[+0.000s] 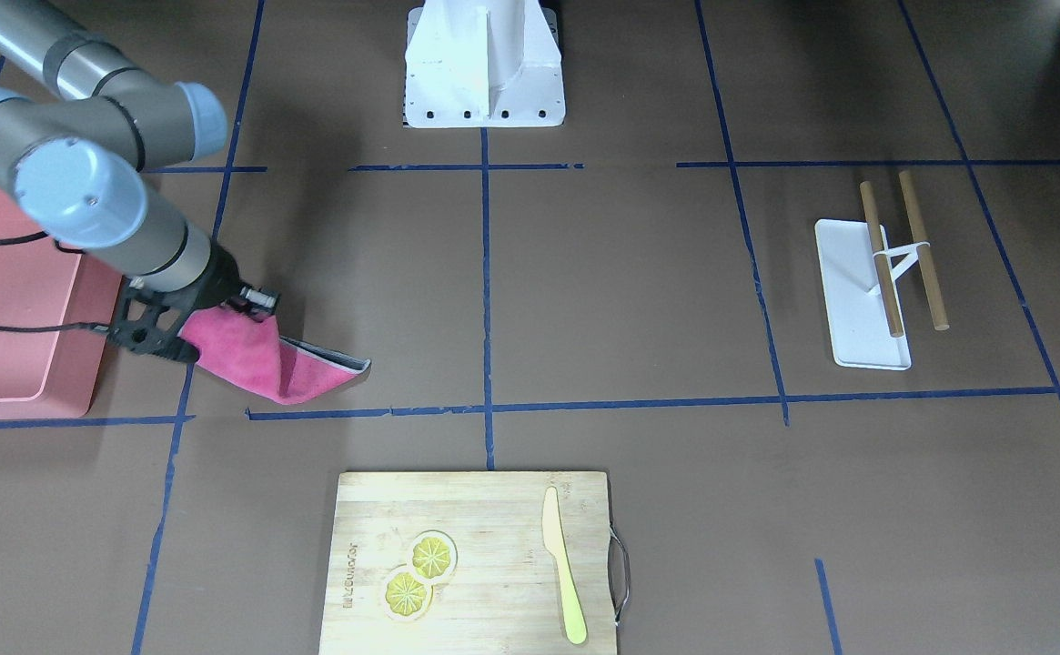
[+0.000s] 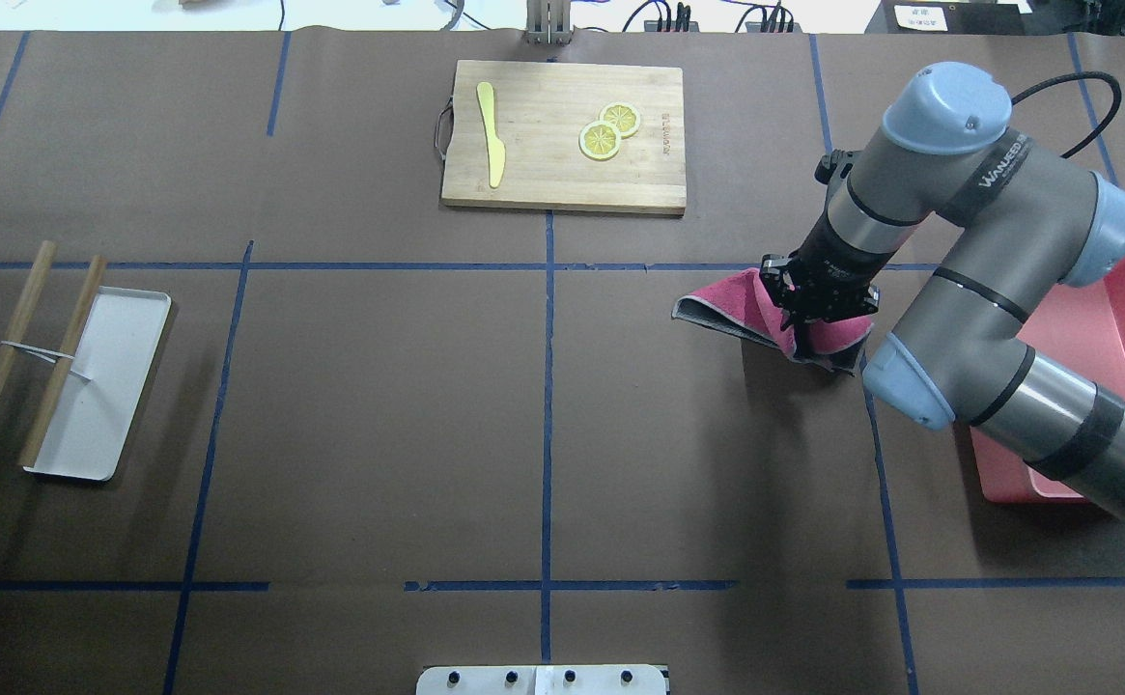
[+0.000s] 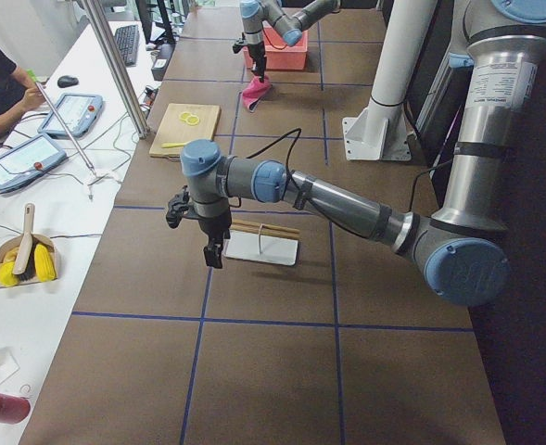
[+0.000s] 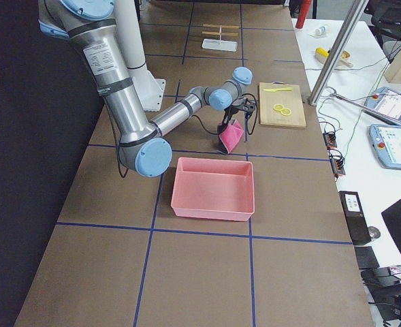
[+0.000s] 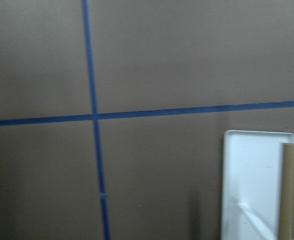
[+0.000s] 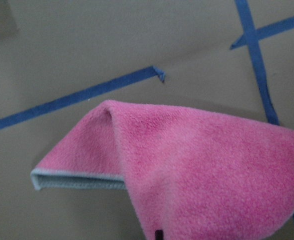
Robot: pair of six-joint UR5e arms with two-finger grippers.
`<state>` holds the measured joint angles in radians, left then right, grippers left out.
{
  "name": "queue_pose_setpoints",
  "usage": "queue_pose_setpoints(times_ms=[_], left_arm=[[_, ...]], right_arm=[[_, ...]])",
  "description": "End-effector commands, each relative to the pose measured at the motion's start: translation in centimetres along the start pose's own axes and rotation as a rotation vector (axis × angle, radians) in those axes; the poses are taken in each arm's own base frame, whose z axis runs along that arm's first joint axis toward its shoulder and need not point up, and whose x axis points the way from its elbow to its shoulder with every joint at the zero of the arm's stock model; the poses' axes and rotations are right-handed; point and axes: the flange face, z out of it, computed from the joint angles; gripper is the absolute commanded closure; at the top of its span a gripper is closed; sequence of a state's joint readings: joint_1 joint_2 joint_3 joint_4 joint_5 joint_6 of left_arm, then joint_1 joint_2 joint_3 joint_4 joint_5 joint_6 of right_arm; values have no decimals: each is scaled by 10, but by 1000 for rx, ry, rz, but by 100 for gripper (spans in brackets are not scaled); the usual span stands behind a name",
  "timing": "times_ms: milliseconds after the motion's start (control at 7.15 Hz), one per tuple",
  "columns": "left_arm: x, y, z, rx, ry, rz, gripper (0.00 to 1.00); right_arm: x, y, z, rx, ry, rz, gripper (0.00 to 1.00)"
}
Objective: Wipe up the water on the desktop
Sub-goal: 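Press the cloth onto the table and wipe away from the robot with the right gripper, then wipe the cloth toward the robot and back with the right gripper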
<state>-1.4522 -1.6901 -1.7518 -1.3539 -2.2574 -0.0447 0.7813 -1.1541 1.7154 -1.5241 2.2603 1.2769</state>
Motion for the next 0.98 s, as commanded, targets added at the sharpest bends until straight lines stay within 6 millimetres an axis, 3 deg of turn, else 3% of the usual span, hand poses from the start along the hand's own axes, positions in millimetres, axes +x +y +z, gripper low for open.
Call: queue_pose_setpoints(times_ms=[0,280,560,699,839], left_arm=[[-28,-4,5,0,-2,18,0],[-28,-4,5,2,-3,22,0],[-31,-5,1,19,-6,29,0],[-32,-5,0,21,-6,26,0],[-33,-5,0,22,-4,23,0]], right_arm=[[-17,94,14,-82,-21,3,100],[-26,189,46,-183,6,22,98],[-40,263,62,-239,24,54,99],[-43,273,70,-229,33,48,99],[-43,254,73,-195,35,55,99]])
